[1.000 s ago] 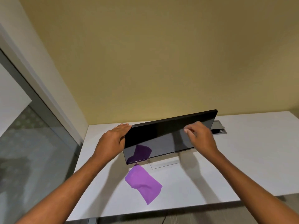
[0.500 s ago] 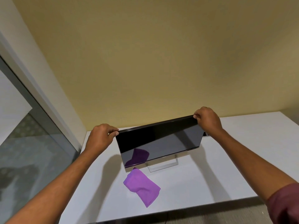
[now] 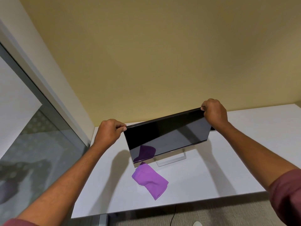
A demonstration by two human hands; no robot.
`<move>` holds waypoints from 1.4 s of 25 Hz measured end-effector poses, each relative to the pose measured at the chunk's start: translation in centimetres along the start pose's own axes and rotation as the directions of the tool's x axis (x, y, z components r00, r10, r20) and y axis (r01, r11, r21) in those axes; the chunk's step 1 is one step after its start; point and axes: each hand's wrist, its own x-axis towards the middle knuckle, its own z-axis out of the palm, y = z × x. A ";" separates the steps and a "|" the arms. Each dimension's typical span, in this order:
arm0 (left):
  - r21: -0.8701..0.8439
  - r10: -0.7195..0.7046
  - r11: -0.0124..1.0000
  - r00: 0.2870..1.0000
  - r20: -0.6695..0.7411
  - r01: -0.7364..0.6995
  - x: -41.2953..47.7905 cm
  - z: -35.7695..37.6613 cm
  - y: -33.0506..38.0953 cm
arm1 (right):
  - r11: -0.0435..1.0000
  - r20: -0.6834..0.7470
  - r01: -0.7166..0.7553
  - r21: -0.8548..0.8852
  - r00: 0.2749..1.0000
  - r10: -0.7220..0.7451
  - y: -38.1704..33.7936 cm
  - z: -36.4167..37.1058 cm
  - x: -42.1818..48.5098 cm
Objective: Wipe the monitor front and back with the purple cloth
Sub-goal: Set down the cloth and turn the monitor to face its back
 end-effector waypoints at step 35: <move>-0.230 -0.020 0.969 0.958 0.285 0.088 -6.0 0.1 3.0 | 0.722 0.377 -0.326 0.611 0.921 0.097 -2.9 1.1 1.1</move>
